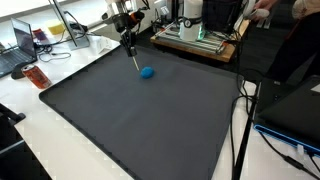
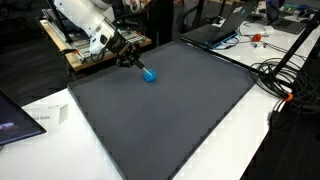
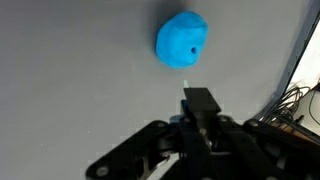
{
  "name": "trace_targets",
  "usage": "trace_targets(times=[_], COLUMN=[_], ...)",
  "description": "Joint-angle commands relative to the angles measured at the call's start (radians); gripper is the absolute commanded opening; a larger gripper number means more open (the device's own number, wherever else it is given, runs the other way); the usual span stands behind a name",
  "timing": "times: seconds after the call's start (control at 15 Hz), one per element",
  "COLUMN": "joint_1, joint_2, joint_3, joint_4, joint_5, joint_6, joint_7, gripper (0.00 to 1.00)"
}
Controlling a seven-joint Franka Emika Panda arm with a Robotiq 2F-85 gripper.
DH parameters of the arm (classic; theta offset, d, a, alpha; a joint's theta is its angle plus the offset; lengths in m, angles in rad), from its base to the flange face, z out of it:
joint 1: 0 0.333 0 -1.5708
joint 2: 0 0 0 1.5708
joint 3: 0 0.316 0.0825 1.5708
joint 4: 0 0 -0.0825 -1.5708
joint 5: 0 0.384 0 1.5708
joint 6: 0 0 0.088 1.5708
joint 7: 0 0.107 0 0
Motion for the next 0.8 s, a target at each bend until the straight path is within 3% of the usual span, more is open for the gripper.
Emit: trace_targets(times=[0.0, 0.33, 0.73], joint_1=[-0.032, -0.037, 0.002], joint_2=[0.063, 0.091, -0.032], joint_3=[-0.002, -0.004, 0.003], joint_4=[0.046, 0.057, -0.033], joint_5=[0.084, 0.081, 0.074], joint_6=[-0.059, -0.077, 0.012], joint_7=[-0.107, -0.126, -0.098], gripper=[0.03, 0.03, 0.03])
